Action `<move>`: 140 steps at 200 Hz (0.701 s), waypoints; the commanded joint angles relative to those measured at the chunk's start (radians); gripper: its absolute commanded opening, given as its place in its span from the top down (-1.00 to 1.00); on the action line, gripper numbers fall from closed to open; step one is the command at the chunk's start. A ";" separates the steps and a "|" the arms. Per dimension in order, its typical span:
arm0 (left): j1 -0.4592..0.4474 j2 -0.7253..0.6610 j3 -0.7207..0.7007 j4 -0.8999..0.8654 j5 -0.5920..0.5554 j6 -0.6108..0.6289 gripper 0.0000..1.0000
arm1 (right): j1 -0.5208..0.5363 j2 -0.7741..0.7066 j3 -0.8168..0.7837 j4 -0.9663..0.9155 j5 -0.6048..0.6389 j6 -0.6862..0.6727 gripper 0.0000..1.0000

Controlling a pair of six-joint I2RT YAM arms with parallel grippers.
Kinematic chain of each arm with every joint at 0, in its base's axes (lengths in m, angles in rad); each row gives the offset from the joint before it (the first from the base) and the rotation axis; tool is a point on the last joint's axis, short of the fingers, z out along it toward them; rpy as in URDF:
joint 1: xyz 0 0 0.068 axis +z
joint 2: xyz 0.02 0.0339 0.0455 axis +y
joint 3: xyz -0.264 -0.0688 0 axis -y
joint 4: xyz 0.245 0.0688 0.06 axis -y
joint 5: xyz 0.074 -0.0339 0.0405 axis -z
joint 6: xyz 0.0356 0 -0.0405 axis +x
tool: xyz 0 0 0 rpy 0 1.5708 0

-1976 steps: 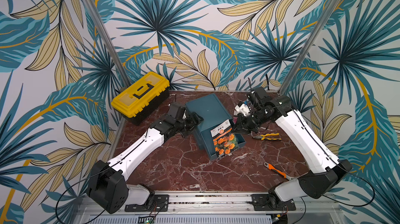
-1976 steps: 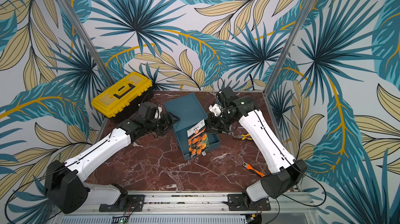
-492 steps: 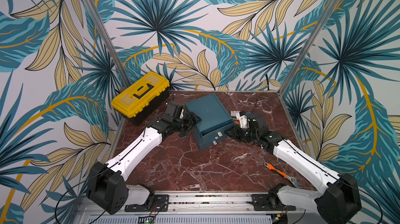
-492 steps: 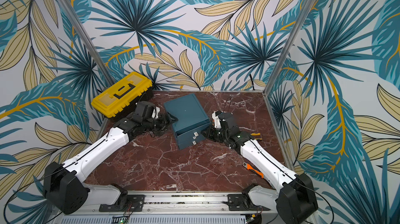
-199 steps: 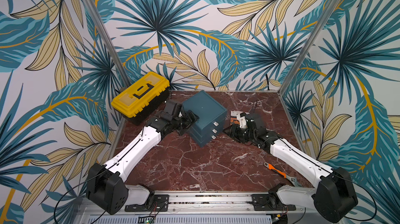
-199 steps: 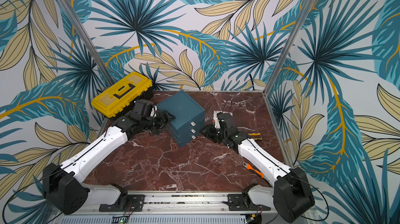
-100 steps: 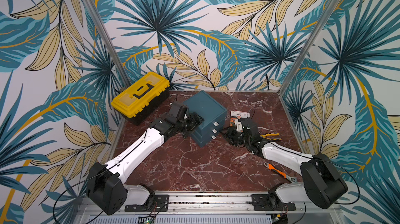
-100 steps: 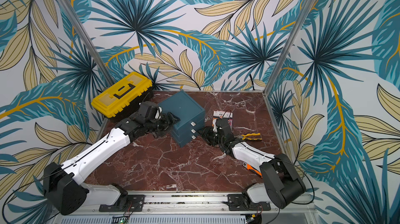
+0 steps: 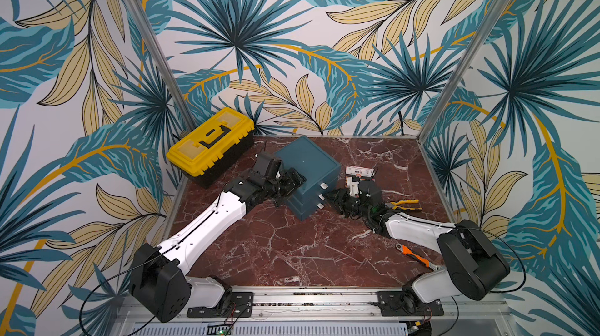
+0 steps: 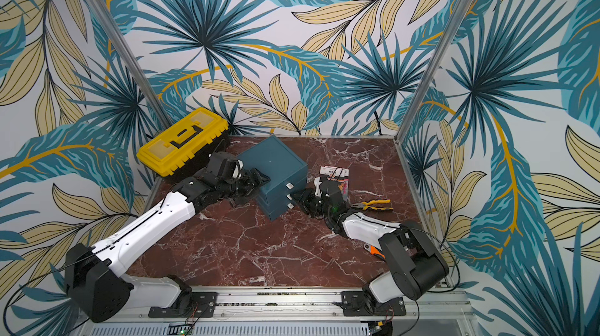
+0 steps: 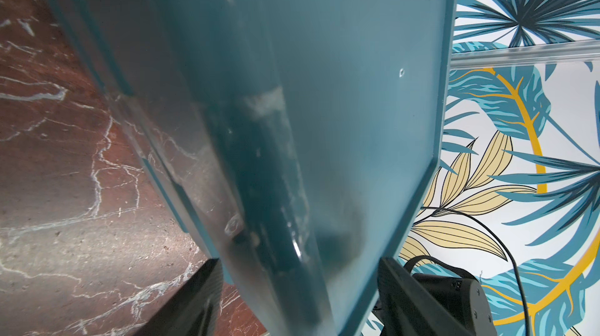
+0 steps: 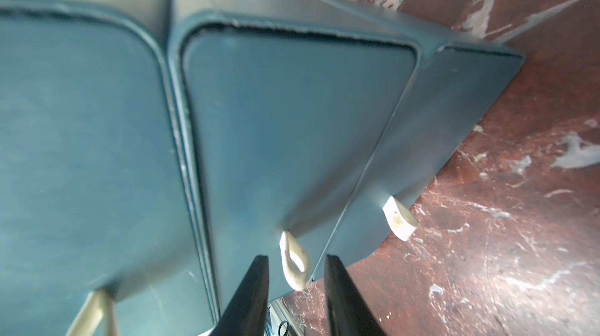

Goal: Take the seed bags out of the drawer
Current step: Open the drawer in the storage box.

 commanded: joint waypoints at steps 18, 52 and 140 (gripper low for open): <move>-0.001 0.005 0.019 0.021 0.012 0.009 -0.59 | 0.005 0.003 -0.038 0.042 0.009 0.013 0.37; -0.001 0.009 0.019 0.017 0.016 0.011 -0.59 | 0.006 0.019 -0.031 0.066 0.011 0.023 0.43; 0.009 0.020 0.010 0.027 0.024 0.002 -0.39 | 0.007 0.055 0.013 0.084 -0.003 0.026 0.52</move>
